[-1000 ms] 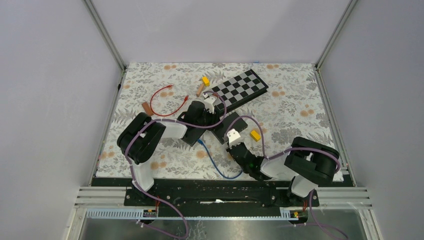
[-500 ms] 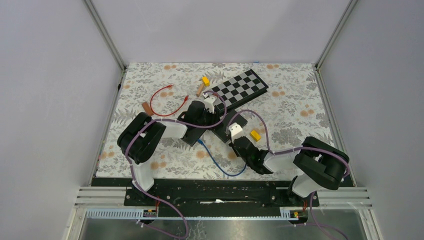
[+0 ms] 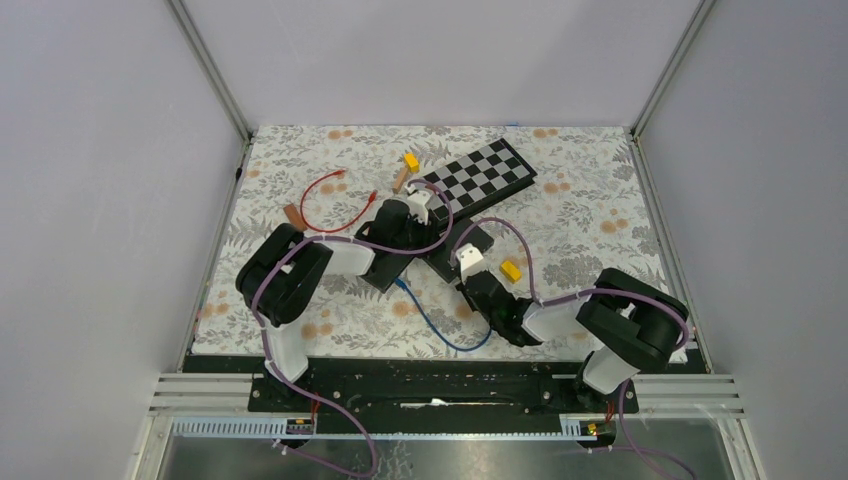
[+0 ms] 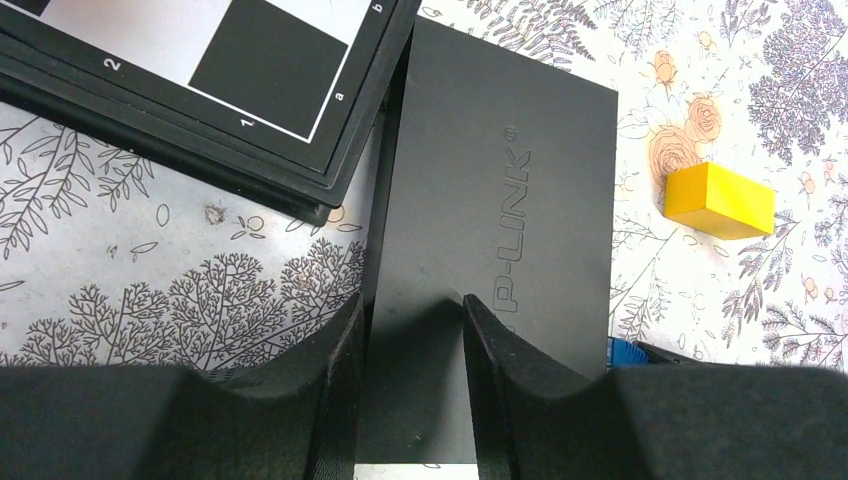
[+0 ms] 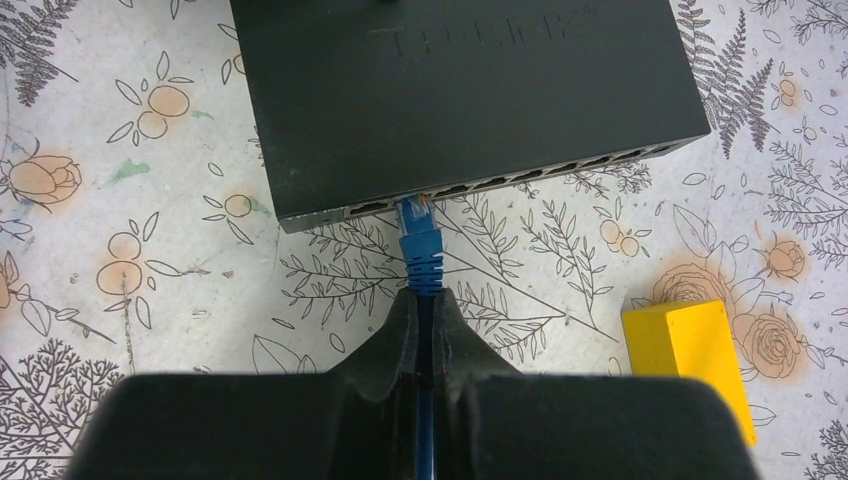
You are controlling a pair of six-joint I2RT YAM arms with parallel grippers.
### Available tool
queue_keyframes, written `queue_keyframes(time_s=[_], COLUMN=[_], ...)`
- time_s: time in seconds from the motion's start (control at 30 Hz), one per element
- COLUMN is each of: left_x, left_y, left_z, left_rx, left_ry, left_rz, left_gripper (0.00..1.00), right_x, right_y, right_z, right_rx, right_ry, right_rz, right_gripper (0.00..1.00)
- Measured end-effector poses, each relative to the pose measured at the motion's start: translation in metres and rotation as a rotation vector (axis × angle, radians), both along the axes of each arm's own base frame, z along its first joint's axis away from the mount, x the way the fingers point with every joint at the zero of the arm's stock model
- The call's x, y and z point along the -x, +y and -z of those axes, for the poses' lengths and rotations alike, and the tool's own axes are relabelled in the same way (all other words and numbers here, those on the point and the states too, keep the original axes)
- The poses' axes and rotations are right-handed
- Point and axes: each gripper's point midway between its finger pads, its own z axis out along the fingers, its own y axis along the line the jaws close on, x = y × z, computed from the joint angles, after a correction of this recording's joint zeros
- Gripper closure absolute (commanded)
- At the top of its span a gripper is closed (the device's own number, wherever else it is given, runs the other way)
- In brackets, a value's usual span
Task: Insert the plug into the switch port
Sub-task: Insert the connector into the switch port.
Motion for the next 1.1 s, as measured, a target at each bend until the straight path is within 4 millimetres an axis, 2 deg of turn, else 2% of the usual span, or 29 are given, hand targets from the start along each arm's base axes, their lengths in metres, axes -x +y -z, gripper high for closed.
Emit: queue_keyframes(time_s=[0.37,0.7,1.1], left_x=[-0.003,-0.008,-0.010], left_y=[0.000,0.002,0.004], left_z=[0.000,0.000,-0.001], left_rx=[0.001,0.000,-0.008], left_ry=[-0.001,-0.010,-0.020], left_rz=[-0.003,-0.012,-0.020], left_gripper=[0.62,0.62,0.62], right_x=[-0.001,-0.007,-0.010], right_y=[0.002,0.004,0.005], right_z=[-0.007,0.000,-0.005], right_rx=[0.046,0.053,0.079], right_ry=[0.015,-0.001,-0.001], right_rz=[-0.042,-0.024,-0.047], right_gripper=[1.00,1.00,1.00])
